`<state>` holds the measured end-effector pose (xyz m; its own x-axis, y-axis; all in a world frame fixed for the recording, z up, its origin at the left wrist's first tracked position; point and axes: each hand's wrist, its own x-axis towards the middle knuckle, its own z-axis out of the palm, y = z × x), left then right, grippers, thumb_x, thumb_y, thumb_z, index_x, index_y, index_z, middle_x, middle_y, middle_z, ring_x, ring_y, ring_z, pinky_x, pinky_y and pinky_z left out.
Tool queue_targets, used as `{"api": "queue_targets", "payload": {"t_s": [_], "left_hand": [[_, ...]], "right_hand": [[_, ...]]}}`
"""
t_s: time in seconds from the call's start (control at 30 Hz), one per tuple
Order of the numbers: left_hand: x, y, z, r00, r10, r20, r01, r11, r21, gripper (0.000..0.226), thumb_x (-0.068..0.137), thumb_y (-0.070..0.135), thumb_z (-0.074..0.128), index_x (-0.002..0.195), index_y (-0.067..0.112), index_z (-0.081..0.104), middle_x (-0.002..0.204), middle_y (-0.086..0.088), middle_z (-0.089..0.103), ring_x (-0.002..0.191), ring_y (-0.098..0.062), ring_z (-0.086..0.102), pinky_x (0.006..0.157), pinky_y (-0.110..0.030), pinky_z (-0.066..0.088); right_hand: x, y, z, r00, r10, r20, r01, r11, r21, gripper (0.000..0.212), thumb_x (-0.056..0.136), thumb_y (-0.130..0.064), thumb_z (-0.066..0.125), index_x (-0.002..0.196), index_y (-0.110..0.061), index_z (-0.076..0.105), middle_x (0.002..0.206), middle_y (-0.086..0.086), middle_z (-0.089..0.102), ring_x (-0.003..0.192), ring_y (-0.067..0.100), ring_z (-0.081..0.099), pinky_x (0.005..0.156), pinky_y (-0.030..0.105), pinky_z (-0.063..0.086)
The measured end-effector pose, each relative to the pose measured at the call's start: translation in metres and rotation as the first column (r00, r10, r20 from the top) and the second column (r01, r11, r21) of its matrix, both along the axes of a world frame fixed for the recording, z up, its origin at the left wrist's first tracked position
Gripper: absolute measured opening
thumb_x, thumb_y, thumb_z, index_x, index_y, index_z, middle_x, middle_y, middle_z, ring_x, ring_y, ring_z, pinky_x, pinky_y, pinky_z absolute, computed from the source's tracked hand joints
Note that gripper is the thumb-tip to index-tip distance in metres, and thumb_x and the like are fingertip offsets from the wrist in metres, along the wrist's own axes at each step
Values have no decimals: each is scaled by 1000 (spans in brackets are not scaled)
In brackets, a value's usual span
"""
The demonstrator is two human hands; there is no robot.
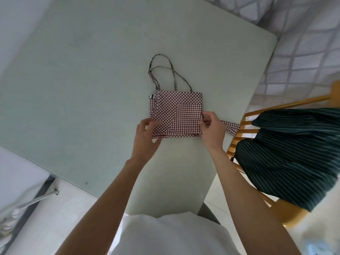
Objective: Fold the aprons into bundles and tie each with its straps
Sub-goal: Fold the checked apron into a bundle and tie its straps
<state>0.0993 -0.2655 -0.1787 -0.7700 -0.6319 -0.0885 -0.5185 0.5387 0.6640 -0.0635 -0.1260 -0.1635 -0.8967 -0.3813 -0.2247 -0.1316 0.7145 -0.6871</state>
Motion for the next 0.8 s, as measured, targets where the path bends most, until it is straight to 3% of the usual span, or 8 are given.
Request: {"api": "queue_targets", "payload": {"t_s": [0.2,0.27,0.33,0.43,0.57,0.67,0.73,0.8], "left_hand": [[8,-9,-4,998,-69,-9,69,997,-25,19,76,9,74,94,11,69,91,-3,64,70,-16,60,68,-25,52],[7,-4,-1,994,-114,-1,114,993,-28,13,76,8,74,88,12,70,83,-1,65,64,-14,60,65,-24,52],[7,3,-1,991,-130,17,130,991,-17,10,75,8,74,84,13,70,79,0,65,61,-10,57,63,-25,53],[6,23,3,992,-119,38,114,988,99,9,76,14,74,84,14,69,78,2,66,61,-5,53,65,-27,54],[2,53,20,950,-309,37,284,910,300,15,82,18,67,96,14,71,87,2,71,75,-12,63,77,-32,53],[-9,27,20,936,-332,-118,330,943,-41,30,80,13,57,108,17,67,109,-1,67,101,-19,60,93,-32,47],[-20,-1,13,889,-459,6,454,877,-157,54,73,9,59,125,20,56,132,-2,54,126,-21,45,109,-37,32],[-30,-18,11,761,-599,251,638,762,-116,69,73,14,64,138,24,42,148,1,36,140,-17,25,117,-39,13]], "right_hand": [[-3,-1,-5,998,16,-60,-12,998,58,32,89,-1,55,120,-10,56,109,5,63,101,20,58,85,25,44],[-3,1,-4,971,85,-222,-62,992,108,34,89,-4,54,122,-9,53,115,9,59,106,21,52,85,24,40],[5,1,2,891,258,-374,-224,965,134,27,89,-10,57,116,-10,55,111,8,58,101,20,50,81,22,40],[32,10,1,672,652,-351,-614,756,227,23,87,-19,63,109,-15,61,103,3,58,92,17,52,72,26,46],[44,39,-11,694,668,-267,-585,740,332,31,76,-8,72,106,-14,67,107,6,61,92,24,56,71,31,51],[37,51,-10,749,594,-294,-511,800,316,23,75,-4,71,98,-10,70,106,9,66,93,27,61,77,34,53],[32,56,-9,745,582,-327,-495,810,314,15,84,-15,64,97,-10,70,105,7,69,95,25,63,88,40,52],[31,59,-8,728,613,-307,-503,782,369,34,89,-38,55,105,-10,66,105,5,69,98,22,63,102,40,42]]}}
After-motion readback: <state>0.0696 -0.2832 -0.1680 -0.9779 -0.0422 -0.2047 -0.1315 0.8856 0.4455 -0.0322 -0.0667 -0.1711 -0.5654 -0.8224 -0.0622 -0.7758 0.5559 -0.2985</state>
